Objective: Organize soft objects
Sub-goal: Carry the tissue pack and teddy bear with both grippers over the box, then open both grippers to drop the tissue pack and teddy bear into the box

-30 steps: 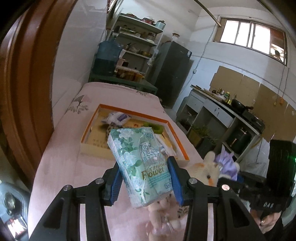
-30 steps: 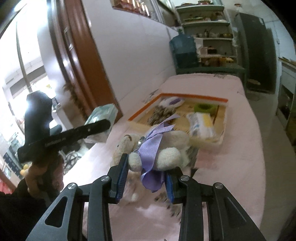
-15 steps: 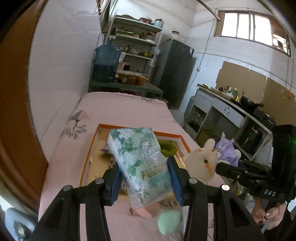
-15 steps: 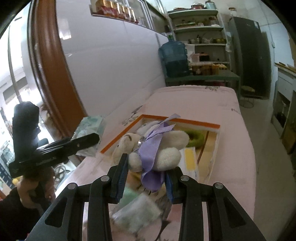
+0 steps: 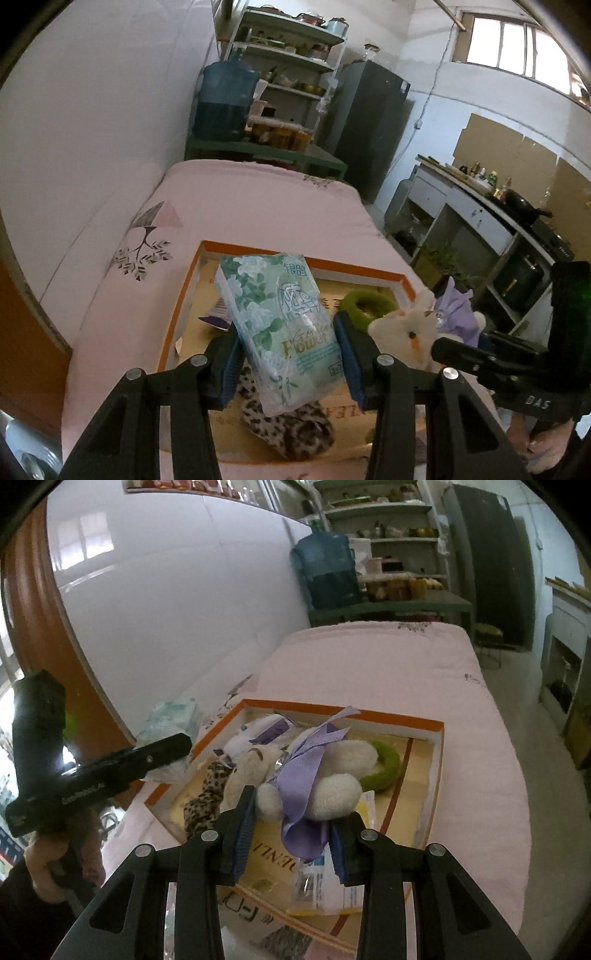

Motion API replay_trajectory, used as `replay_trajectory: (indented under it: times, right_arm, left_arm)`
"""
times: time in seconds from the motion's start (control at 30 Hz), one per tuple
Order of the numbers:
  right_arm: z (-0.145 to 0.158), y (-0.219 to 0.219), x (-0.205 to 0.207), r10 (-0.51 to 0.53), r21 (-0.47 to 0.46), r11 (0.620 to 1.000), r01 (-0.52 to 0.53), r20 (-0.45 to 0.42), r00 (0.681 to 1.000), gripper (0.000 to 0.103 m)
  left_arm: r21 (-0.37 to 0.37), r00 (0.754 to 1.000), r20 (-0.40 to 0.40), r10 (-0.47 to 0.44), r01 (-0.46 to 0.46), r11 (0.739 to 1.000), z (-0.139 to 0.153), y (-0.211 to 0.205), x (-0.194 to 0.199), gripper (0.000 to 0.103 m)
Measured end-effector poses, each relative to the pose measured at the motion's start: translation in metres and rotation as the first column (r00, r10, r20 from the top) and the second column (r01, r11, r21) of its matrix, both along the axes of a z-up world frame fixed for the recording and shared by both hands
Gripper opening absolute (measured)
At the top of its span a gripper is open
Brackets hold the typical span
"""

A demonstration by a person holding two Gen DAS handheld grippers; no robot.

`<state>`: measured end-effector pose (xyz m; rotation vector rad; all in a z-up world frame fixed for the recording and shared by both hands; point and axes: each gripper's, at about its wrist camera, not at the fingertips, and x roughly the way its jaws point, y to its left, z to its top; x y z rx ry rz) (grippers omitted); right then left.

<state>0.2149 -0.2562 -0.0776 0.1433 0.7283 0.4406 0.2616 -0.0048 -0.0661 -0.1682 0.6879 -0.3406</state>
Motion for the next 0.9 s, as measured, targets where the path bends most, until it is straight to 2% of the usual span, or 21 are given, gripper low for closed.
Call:
replay_trajectory:
  times: [0.43,0.6,0.83,0.9]
  right_arm:
    - [-0.029,0.029,0.023,0.04,-0.071,0.996,-0.046,-0.076,0.996,0.036]
    - [-0.04,0.028,0.03,0.03,-0.066,0.997,-0.037,-0.113,0.993,0.037]
    - [-0.044,0.028,0.033,0.025,-0.068,0.997,-0.033,-0.12,0.993,0.042]
    - [-0.045,0.029,0.032,0.022,-0.076,0.997,-0.031,-0.121,0.992,0.048]
  left_arm:
    - [0.007,0.993,-0.104,0.049,-0.049,0.999,-0.036,0.017,0.025,0.047]
    - [-0.001,0.99,-0.137,0.044,-0.044,0.999,-0.046,0.018,0.028,0.047]
    - [-0.006,0.986,-0.16,0.042,-0.044,0.999,-0.049,0.019,0.032,0.05]
    - [0.006,0.987,-0.156,0.046,-0.045,0.999,-0.05,0.019,0.031,0.053]
